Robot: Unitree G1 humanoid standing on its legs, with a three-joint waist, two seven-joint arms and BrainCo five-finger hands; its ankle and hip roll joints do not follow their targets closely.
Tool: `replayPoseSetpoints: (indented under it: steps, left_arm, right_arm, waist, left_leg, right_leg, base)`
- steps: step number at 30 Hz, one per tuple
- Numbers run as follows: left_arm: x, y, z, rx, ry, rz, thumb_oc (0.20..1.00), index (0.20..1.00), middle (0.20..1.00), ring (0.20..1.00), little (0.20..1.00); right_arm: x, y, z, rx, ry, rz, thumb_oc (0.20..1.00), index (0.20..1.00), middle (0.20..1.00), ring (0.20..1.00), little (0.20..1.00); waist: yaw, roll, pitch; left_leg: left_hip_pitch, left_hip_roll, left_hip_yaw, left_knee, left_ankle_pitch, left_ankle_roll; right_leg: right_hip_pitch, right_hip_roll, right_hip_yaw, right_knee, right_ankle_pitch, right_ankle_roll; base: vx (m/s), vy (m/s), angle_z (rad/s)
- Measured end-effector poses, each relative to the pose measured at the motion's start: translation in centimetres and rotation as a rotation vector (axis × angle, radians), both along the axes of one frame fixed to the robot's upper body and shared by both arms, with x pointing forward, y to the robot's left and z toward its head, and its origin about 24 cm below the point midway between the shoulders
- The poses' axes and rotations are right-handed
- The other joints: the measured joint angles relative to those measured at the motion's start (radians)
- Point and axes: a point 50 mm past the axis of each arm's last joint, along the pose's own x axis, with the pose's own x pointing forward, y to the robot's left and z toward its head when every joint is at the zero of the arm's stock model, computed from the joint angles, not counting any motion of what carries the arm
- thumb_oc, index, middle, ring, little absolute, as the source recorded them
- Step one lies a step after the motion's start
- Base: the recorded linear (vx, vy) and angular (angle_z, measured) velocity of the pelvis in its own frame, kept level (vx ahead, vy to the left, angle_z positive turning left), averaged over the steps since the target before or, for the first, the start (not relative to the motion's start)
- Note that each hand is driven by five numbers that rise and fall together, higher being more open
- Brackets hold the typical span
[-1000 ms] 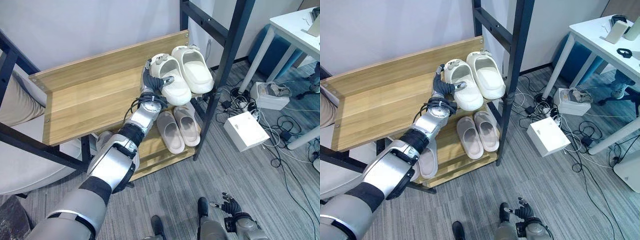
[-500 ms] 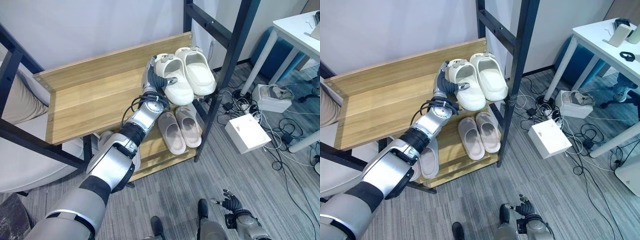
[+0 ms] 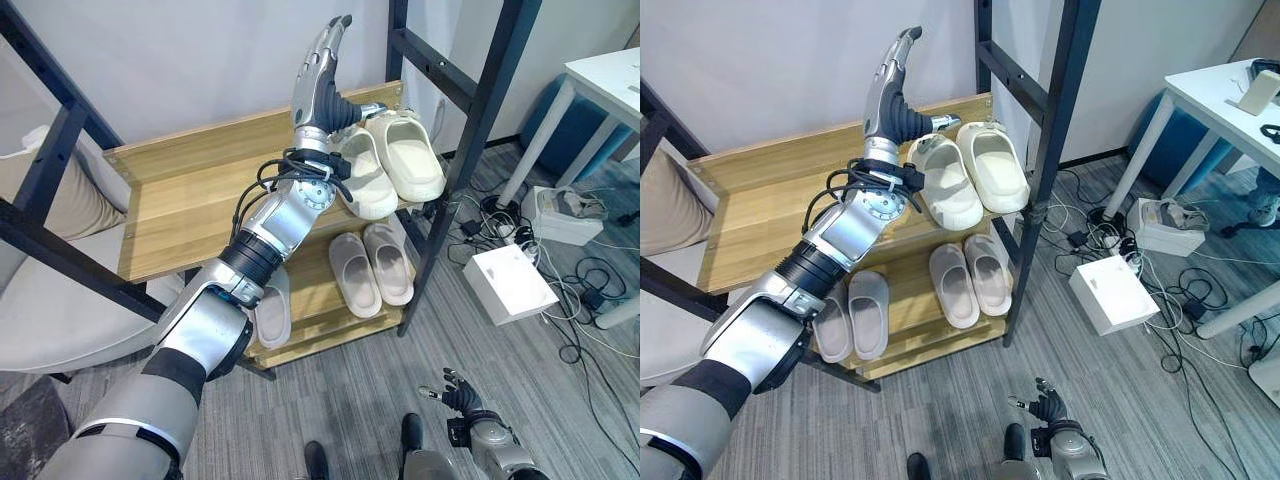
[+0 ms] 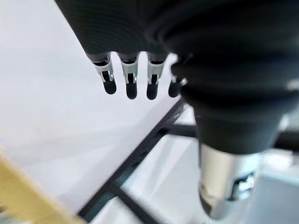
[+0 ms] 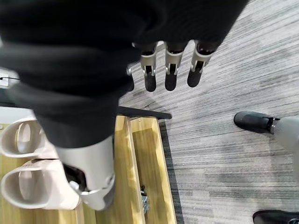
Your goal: Arrange the slippers neatly on the shoe rack.
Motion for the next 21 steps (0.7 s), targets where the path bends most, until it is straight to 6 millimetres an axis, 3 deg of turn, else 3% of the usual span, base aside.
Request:
replayPoseSetpoints:
  steps: [2,5,7,10,11,13,14,17,19,20,21]
  left_arm:
    - [-2.2,0.5,0.7,-0.097,-0.079,-0.100,1.000,1.000,1.000,1.000,1.000]
    - [-5.5,1.5,0.2,-0.262,-0.112,-0.320,1.000,1.000,1.000,1.000,1.000]
    - [-7.3,2.3,-0.7,-0.347,-0.106,-0.440,1.000,1.000,1.000,1.000,1.000]
    - [-10.5,3.5,-3.4,-0.536,-0.005,-0.727,1.000,1.000,1.000,1.000,1.000]
    - [-13.3,3.4,-4.7,-0.598,0.043,-0.867,1.000,1.000,1.000,1.000,1.000]
    - [-15.5,0.9,-5.9,-0.607,0.180,-1.149,1.000,1.000,1.000,1.000,1.000]
    - [-16.1,-0.3,-6.6,-0.557,0.258,-1.270,1.000,1.000,1.000,1.000,1.000]
    - [-16.6,-1.5,-8.0,-0.459,0.384,-1.378,1.000,1.000,1.000,1.000,1.000]
    - [-16.1,-3.6,-12.1,-0.423,0.628,-1.425,1.000,1.000,1.000,1.000,1.000]
    - [-15.8,-4.0,-14.9,-0.407,0.781,-1.392,1.000,1.000,1.000,1.000,1.000]
    - [-15.6,-4.1,-16.5,-0.394,0.859,-1.365,1.000,1.000,1.000,1.000,1.000]
  right_arm:
    - [-0.2,0.0,-0.1,0.001,0.006,-0.002,1.000,1.000,1.000,1.000,1.000]
    - [-0.9,-0.1,-0.4,0.003,0.022,-0.014,1.000,1.000,1.000,1.000,1.000]
    - [-1.5,0.0,-0.7,0.010,0.038,-0.023,1.000,1.000,1.000,1.000,1.000]
    - [-3.2,0.6,-1.6,0.047,0.087,-0.052,1.000,1.000,1.000,1.000,1.000]
    - [-3.5,1.1,-1.9,0.061,0.099,-0.058,1.000,1.000,1.000,1.000,1.000]
    - [-4.8,1.3,-2.9,0.070,0.174,-0.062,1.000,1.000,1.000,1.000,1.000]
    - [-5.0,1.8,-3.2,0.084,0.190,-0.061,1.000,1.000,1.000,1.000,1.000]
    - [-4.2,3.1,-3.0,0.126,0.170,-0.040,1.000,1.000,1.000,1.000,1.000]
    - [-4.5,3.7,-3.2,0.129,0.186,0.001,1.000,1.000,1.000,1.000,1.000]
    - [-4.2,3.9,-3.1,0.138,0.179,0.012,1.000,1.000,1.000,1.000,1.000]
    - [-4.0,4.0,-3.0,0.140,0.173,0.015,1.000,1.000,1.000,1.000,1.000]
  waist:
    - [0.015,0.007,-0.008]
    - [0.032,0.015,-0.020]
    - [0.040,0.012,-0.030]
    - [0.113,-0.004,-0.056]
    - [0.120,-0.016,-0.063]
    - [0.168,-0.037,-0.073]
    - [0.189,-0.046,-0.081]
    - [0.188,-0.050,-0.096]
    - [0.188,-0.048,-0.110]
    - [0.188,-0.042,-0.112]
    - [0.185,-0.039,-0.113]
  left_leg:
    - [0.002,0.003,-0.003,0.000,0.000,0.000]
    - [0.004,0.004,-0.028,0.000,0.003,-0.003]
    - [0.006,0.005,-0.034,0.000,0.004,-0.004]
    - [0.006,0.004,-0.078,0.000,0.010,-0.009]
    - [0.002,0.004,-0.097,0.000,0.009,-0.017]
    - [0.001,0.002,-0.127,0.000,0.014,-0.022]
    - [0.002,0.001,-0.137,0.000,0.015,-0.023]
    - [0.001,-0.003,-0.142,0.000,0.014,-0.022]
    - [0.002,-0.006,-0.158,0.000,0.017,-0.024]
    - [-0.001,-0.006,-0.159,0.000,0.019,-0.027]
    - [0.000,-0.006,-0.159,0.000,0.019,-0.027]
  right_leg:
    - [0.003,0.003,-0.002,0.000,0.000,0.000]
    - [0.019,0.004,-0.025,0.000,-0.004,-0.002]
    - [0.023,0.005,-0.029,-0.001,-0.008,-0.002]
    - [0.048,0.004,-0.073,-0.003,-0.030,0.009]
    - [0.057,0.003,-0.089,-0.005,-0.033,0.008]
    - [0.076,0.003,-0.119,-0.005,-0.039,0.010]
    - [0.082,0.001,-0.133,-0.005,-0.042,0.011]
    - [0.085,-0.002,-0.134,-0.005,-0.041,0.013]
    - [0.092,-0.005,-0.143,-0.005,-0.041,0.013]
    - [0.089,-0.004,-0.144,-0.005,-0.042,0.013]
    - [0.090,-0.005,-0.144,-0.005,-0.042,0.013]
  base:
    - [0.00,0.000,0.00]
    - [-0.02,-0.012,0.19]
    - [-0.02,-0.011,0.17]
    - [-0.03,-0.023,0.43]
    - [-0.01,-0.026,0.47]
    - [-0.01,-0.008,0.53]
    - [-0.01,0.006,0.34]
    - [-0.01,0.007,0.06]
    - [-0.02,0.018,0.14]
    - [-0.01,0.022,0.04]
    - [0.00,0.000,0.00]
